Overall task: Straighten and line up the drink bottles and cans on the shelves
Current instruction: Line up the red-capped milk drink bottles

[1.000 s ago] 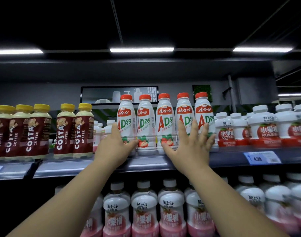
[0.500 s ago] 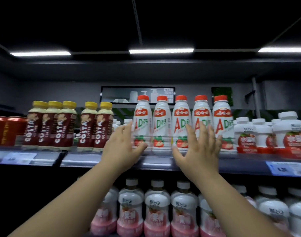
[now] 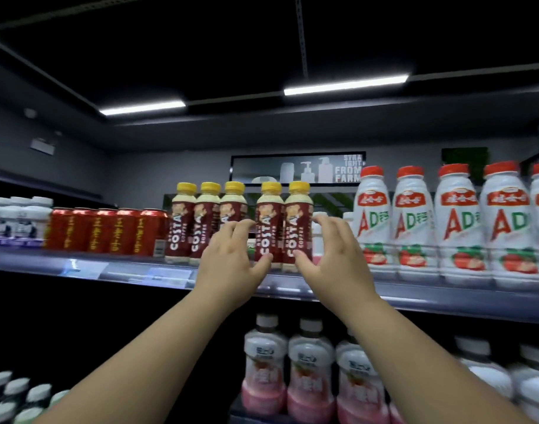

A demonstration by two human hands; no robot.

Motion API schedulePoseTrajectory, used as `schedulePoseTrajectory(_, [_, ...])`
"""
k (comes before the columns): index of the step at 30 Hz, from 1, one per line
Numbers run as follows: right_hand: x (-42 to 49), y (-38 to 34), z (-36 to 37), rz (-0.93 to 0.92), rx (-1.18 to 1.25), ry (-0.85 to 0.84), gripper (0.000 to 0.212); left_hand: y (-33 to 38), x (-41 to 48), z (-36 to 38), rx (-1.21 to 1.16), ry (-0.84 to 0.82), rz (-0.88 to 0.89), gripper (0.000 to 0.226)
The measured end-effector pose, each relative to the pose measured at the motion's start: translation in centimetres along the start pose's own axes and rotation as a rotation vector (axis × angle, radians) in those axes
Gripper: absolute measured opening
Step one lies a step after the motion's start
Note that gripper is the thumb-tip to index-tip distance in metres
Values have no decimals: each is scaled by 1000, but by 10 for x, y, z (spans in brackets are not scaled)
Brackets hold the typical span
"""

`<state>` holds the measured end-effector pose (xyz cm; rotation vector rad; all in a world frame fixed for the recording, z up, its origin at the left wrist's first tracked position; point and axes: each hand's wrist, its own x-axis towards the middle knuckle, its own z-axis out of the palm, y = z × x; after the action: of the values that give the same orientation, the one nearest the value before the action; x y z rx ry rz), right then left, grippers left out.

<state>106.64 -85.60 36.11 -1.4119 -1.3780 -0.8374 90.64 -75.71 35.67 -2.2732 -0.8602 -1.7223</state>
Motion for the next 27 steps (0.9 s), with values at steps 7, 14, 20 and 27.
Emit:
schedulePoseTrajectory(7, [19,-13,31,226,-105,-89,78,-43,3,1,-89,-46,113,58])
schedulePoseTrajectory(14, [19,-13,37,277,-142,-44,68,-40,5,11,-123,-59,224,58])
schedulePoseTrajectory(20, [20,-11,37,262,-138,-52,71,-35,10,16,-107,-116,195,61])
schedulePoseTrajectory(27, [21,-9,43,206,-140,-53,78,-31,8,23,-139,-172,168,54])
